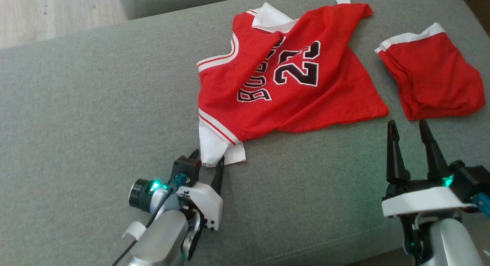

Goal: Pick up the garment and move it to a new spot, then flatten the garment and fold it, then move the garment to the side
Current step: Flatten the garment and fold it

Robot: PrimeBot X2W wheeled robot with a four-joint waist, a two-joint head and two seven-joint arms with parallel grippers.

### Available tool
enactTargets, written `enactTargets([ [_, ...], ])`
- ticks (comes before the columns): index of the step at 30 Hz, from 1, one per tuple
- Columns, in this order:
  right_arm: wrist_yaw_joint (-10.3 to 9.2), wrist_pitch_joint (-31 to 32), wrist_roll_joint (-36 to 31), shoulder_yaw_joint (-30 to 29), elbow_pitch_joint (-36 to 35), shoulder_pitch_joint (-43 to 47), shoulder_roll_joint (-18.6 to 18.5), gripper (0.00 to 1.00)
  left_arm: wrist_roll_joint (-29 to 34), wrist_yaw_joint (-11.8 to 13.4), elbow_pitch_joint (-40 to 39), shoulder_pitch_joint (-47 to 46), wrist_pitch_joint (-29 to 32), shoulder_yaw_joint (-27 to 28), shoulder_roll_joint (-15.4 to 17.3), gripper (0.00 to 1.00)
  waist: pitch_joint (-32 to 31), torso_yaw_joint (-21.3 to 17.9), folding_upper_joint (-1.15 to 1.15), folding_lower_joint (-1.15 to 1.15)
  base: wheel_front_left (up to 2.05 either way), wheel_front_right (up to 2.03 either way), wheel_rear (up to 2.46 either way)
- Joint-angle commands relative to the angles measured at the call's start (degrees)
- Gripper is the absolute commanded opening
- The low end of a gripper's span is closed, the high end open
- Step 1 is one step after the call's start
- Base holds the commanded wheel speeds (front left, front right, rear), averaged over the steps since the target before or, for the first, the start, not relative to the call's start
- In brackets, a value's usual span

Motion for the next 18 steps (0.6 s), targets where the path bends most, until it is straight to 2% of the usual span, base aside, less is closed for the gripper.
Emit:
enactTargets([
  [1, 0.39, -0.3, 0.3, 1.2, -2.0, -2.0, -0.2, 1.0, -0.8, 0.5, -0.4, -2.6, -0.6, 1.2, 0.2, 1.0, 0.1, -0.1, 0.0, 0.0, 0.0, 0.0, 0.0],
  [2, 0.39, -0.3, 0.3, 1.2, -2.0, -2.0, -0.2, 1.0, -1.2, 0.6, -0.1, -2.8, -0.6, 1.0, 0.2, 0.86, 0.1, -0.2, 0.0, 0.0, 0.0, 0.0, 0.0],
  [3, 0.39, -0.3, 0.4, 1.2, -2.0, -2.1, -0.2, 1.0, -1.8, 0.6, 0.2, -3.0, -0.6, 0.8, 0.2, 0.0, 0.1, -0.2, 0.0, 0.0, 0.0, 0.0, 0.0],
  [6, 0.39, -0.2, 0.3, 0.9, -2.0, -2.2, -0.2, 1.0, -2.9, 1.2, 0.4, -4.0, -0.6, 0.2, 0.2, 0.0, -0.4, 0.3, 0.0, 0.0, 0.0, 0.0, 0.0],
  [10, 0.39, -0.1, 0.3, 0.4, -2.1, -2.1, -0.2, 1.0, -1.5, 4.6, -5.5, -4.9, -0.7, 4.3, 1.1, 0.0, -1.3, 1.4, 0.0, 0.0, 0.0, 0.0, 0.0],
  [15, 0.39, 0.1, 0.8, 0.8, -2.5, -1.8, -0.2, 1.0, 4.5, 7.8, -17.8, -4.3, -0.7, 8.4, 4.0, 0.0, -2.7, 3.1, 0.0, 0.0, 0.0, 0.0, 0.0],
  [18, 0.39, 0.3, 1.2, 1.0, -2.7, -1.6, -0.2, 1.0, 10.3, 9.6, -25.0, -4.5, -0.7, 8.9, 6.7, 0.0, -3.3, 3.9, 0.0, 0.0, 0.0, 0.0, 0.0],
])
